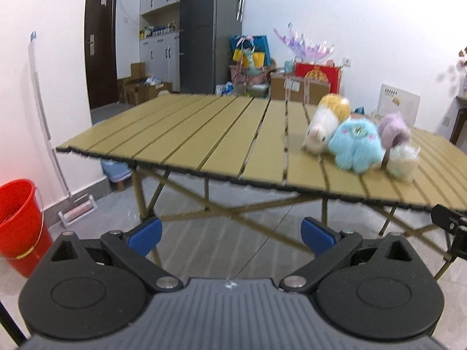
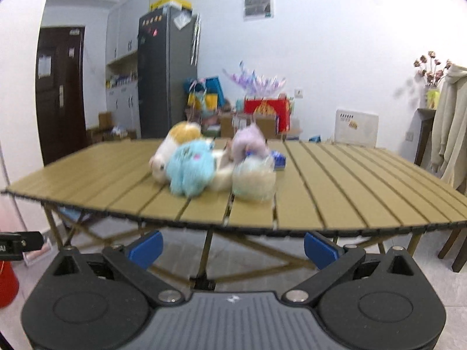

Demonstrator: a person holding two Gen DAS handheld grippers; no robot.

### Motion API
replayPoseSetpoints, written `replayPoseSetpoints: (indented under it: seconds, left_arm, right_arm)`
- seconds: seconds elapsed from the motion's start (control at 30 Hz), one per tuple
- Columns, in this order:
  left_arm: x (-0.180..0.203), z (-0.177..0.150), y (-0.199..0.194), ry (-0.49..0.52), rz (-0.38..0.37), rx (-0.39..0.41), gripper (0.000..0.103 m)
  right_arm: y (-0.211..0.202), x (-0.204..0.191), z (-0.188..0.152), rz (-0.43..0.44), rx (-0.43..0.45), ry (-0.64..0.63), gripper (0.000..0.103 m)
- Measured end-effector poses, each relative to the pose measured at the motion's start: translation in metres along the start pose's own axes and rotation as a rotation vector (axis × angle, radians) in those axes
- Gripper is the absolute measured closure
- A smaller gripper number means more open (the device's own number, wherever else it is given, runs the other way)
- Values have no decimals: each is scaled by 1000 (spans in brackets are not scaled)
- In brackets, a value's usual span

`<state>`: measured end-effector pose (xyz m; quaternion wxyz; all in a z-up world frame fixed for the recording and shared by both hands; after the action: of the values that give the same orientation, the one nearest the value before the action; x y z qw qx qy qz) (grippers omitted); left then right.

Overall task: Collect trash
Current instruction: 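Move both tools up to the table toward the plush toys and plastic bag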

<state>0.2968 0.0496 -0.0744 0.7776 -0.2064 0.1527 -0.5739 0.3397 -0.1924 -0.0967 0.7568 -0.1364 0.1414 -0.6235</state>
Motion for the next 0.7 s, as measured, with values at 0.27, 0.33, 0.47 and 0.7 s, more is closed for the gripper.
replayPoseSetpoints:
  seconds: [0.27, 0.33, 0.47, 0.7]
  left_arm:
    - [21, 28, 9, -36, -47, 41, 0]
    - [25, 32, 15, -46, -57, 41, 0]
    - [34, 41, 29, -58, -72, 33, 0]
    - [47, 53, 56, -54, -79, 30, 0]
  right_arm:
    - [13, 16, 27, -43, 72, 32, 0]
    - [17, 22, 32, -49, 86, 47, 0]
    - [30, 31, 41, -39, 113, 75, 0]
    - [76, 26, 47, -67, 74, 72, 0]
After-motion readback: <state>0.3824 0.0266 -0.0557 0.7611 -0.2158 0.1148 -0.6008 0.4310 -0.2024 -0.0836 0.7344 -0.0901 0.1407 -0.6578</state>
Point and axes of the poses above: each gripper's, at about its wrist camera, not at the fingertips, and y roughly the way its jaws point, x to its right, z to its top, the point moved 3 cm from there along y, roughly the way its jaws point, and after that the axes turned 1 degree about y, right-handed, at the moved point
